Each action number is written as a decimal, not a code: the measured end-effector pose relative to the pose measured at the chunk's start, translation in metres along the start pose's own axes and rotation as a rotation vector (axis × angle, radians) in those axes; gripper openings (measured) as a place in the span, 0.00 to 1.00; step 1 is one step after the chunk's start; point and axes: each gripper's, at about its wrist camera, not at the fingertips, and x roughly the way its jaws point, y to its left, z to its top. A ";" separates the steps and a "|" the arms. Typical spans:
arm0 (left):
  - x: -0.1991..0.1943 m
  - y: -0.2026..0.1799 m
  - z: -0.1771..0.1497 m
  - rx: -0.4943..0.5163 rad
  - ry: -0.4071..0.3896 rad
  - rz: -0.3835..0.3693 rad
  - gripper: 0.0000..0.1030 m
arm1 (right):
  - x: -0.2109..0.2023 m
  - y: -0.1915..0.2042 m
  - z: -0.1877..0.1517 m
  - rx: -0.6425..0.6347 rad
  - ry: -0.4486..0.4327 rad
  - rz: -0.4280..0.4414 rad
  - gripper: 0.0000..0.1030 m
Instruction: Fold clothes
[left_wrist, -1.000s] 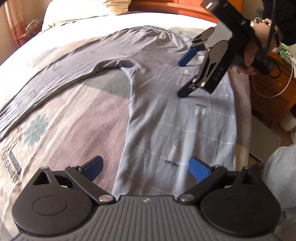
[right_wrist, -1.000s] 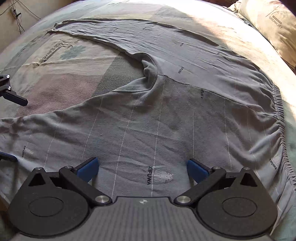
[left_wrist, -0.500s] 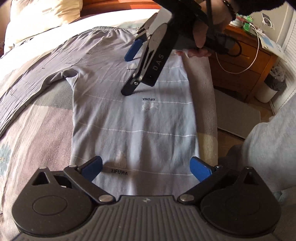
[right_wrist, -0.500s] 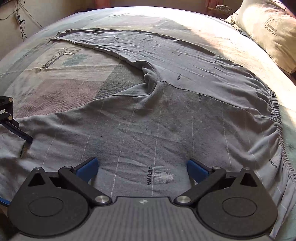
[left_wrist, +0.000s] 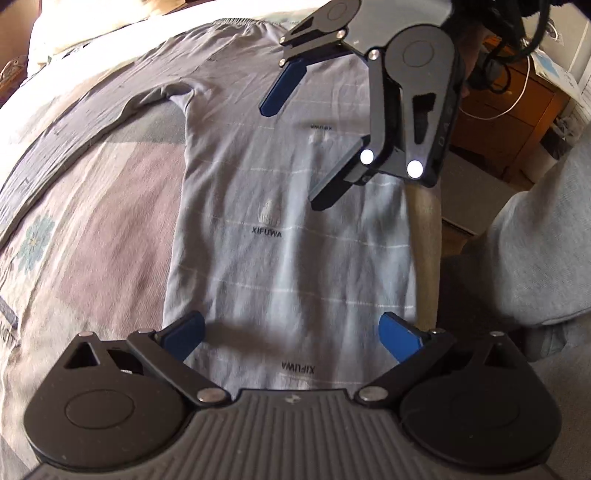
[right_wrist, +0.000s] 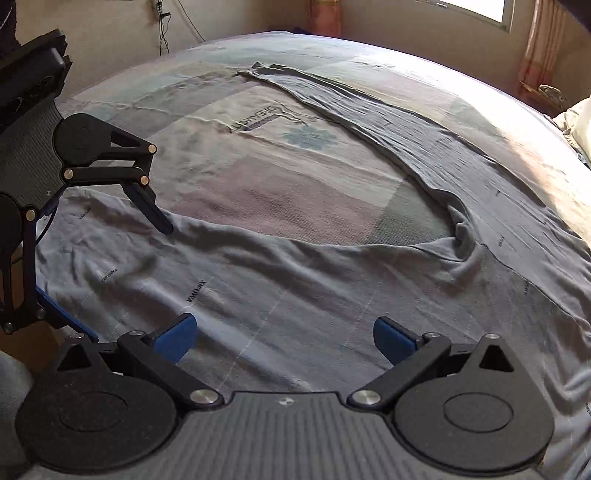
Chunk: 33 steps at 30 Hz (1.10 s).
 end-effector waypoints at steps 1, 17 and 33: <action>0.000 0.000 -0.003 -0.016 0.003 -0.008 0.97 | 0.007 0.006 -0.001 0.002 0.020 -0.005 1.00; -0.012 -0.023 -0.020 -0.179 0.023 -0.001 0.98 | 0.018 0.016 0.005 -0.038 0.160 0.004 1.00; -0.080 0.026 -0.156 -0.864 0.175 0.068 0.98 | 0.033 0.016 0.026 0.034 0.303 -0.025 1.00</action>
